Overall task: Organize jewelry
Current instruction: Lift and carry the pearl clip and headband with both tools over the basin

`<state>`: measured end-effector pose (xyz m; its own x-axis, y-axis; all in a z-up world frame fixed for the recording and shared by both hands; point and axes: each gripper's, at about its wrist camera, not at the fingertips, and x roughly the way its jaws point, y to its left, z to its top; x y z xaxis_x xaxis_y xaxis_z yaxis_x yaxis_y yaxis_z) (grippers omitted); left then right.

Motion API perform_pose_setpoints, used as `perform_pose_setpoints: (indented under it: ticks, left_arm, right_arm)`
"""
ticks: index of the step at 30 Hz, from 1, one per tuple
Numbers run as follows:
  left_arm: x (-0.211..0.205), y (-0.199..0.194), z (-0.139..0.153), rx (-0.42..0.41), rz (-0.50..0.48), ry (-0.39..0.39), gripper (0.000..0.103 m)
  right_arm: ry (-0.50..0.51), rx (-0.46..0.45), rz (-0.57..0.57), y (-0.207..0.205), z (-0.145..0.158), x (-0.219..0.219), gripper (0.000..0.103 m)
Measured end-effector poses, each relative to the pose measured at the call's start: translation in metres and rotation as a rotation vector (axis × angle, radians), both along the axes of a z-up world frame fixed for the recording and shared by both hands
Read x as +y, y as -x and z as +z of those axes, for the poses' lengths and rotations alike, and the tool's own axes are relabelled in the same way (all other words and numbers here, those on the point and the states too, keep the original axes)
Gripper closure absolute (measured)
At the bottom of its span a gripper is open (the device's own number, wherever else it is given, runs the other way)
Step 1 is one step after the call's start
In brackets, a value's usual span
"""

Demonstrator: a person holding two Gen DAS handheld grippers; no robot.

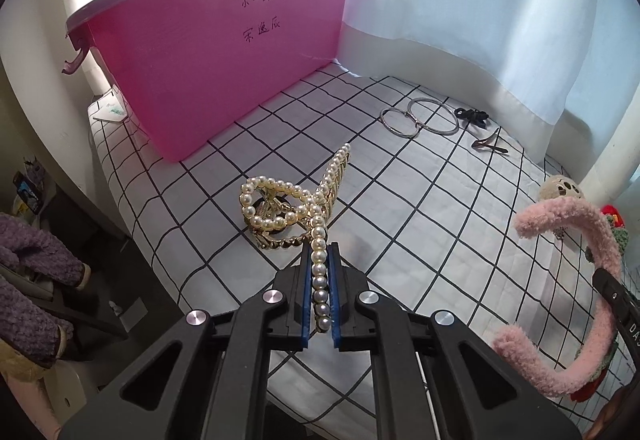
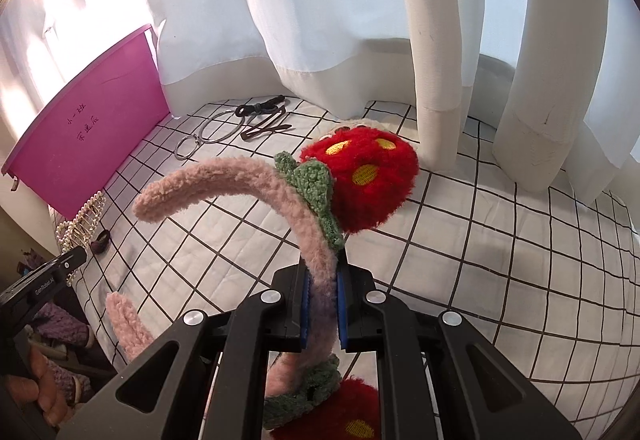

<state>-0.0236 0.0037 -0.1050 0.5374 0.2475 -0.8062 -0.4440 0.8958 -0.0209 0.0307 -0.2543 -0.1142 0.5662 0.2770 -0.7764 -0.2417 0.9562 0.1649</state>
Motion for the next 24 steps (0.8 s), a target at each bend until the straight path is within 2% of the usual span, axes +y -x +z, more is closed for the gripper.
perform_pose_setpoints:
  ticks: [13,19,24]
  left_arm:
    - [-0.009,0.023,0.061,-0.06,0.015,-0.049,0.095]
    - [-0.002,0.037,0.098,-0.104,0.061,-0.062,0.095]
    - [0.02,0.045,0.128,-0.142,0.111,-0.072,0.095]
  right_arm:
    - [-0.036,-0.083,0.115,-0.006,0.055,0.006,0.093]
    - [-0.075,-0.136,0.187,-0.011,0.084,0.026,0.093]
    - [-0.108,-0.172,0.25,-0.017,0.109,0.055,0.093]
